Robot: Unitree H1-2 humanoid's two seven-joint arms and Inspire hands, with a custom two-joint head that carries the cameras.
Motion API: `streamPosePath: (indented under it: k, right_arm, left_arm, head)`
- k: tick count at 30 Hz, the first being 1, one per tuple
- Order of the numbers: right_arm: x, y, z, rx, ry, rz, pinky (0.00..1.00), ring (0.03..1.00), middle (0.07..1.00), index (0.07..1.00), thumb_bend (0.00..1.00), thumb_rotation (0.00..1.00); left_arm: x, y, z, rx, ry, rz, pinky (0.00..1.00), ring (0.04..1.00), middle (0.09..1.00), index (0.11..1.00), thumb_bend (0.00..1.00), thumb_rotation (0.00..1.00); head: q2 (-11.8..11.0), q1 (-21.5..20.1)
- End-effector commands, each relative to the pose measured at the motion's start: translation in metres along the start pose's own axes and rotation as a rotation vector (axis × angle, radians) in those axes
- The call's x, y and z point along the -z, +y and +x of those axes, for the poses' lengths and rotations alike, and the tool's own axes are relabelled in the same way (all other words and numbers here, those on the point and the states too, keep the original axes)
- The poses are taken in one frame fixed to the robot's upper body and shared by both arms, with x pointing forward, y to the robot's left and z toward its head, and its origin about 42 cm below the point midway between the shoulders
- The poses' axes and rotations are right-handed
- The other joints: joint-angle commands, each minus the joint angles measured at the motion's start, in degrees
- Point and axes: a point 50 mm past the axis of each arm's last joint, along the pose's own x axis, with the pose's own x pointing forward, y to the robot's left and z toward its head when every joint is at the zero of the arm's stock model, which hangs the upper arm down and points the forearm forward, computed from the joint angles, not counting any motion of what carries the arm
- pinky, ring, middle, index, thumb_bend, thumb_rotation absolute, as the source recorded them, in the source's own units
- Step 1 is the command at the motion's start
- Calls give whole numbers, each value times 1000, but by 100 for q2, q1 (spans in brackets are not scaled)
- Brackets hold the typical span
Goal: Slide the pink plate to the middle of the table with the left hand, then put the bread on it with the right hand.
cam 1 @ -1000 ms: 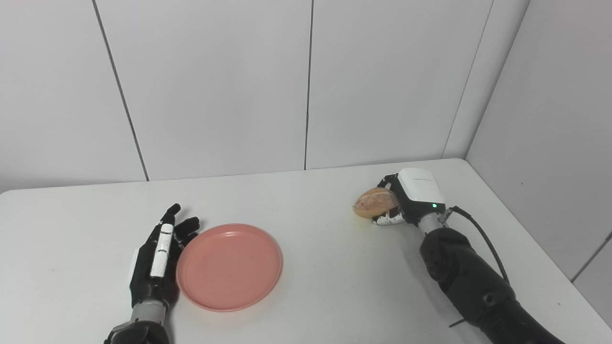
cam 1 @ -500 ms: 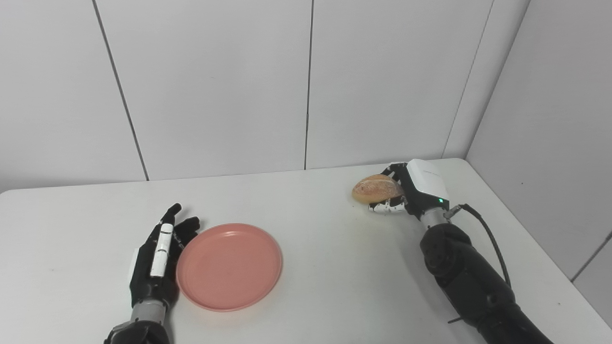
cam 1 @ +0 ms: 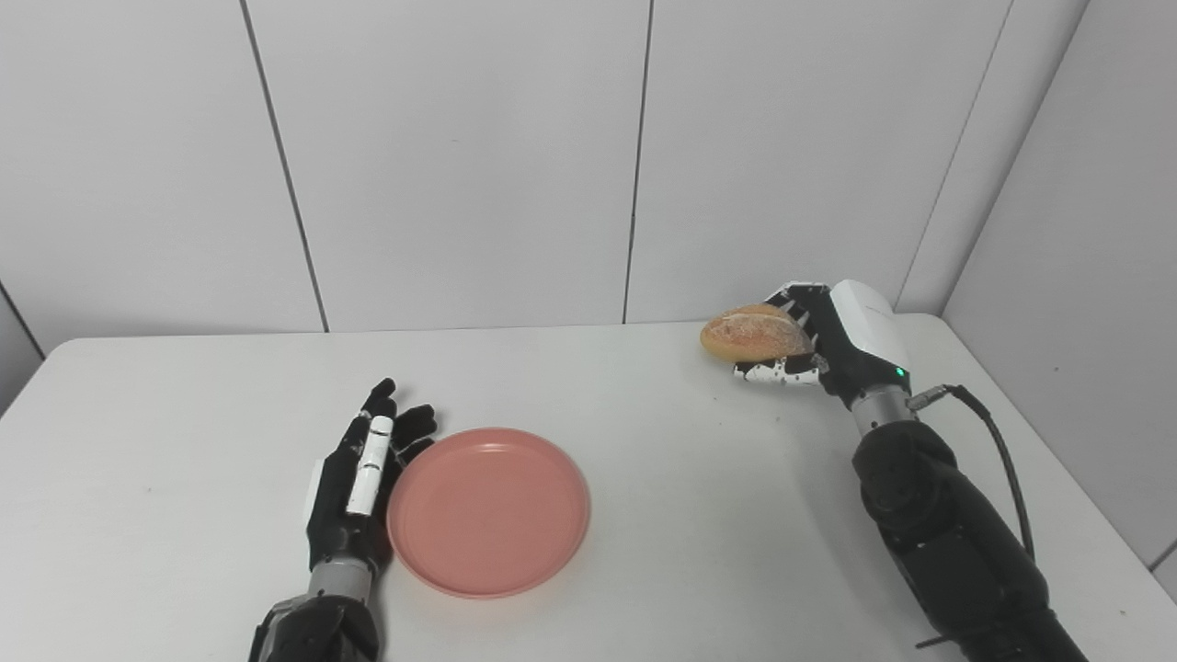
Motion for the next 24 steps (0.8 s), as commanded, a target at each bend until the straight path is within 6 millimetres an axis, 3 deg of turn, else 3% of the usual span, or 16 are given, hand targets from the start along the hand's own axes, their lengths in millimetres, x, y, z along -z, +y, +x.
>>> streamPosePath:
  k: [1,6,14,20,24]
  right_arm:
    - [-17,-19,10,48,-71,27,198,260,471,487,523,0]
    - [-33,-16,7,21,-121,50,233,308,421,526,515,1]
    - [-67,1,-2,-18,-181,92,305,382,438,529,516,1]
    - [-92,14,-12,-36,-223,142,307,393,445,524,517,1]
    - [-107,14,-20,-67,-274,188,252,334,428,528,515,2]
  left_arm:
    - [32,-2,-13,-45,145,-15,715,721,681,854,504,680]
    - [35,-9,-15,-55,152,1,699,711,672,864,526,675]
    - [37,-13,-16,-61,156,13,698,699,667,885,531,689]
    - [37,-16,-18,-63,159,-13,716,707,667,885,537,675]
    - [38,-19,-17,-57,157,12,706,708,672,886,542,685]
  head:
    - [15,149]
    - [29,458]
    - [0,669]
    - [1,720]
    - [-50,872]
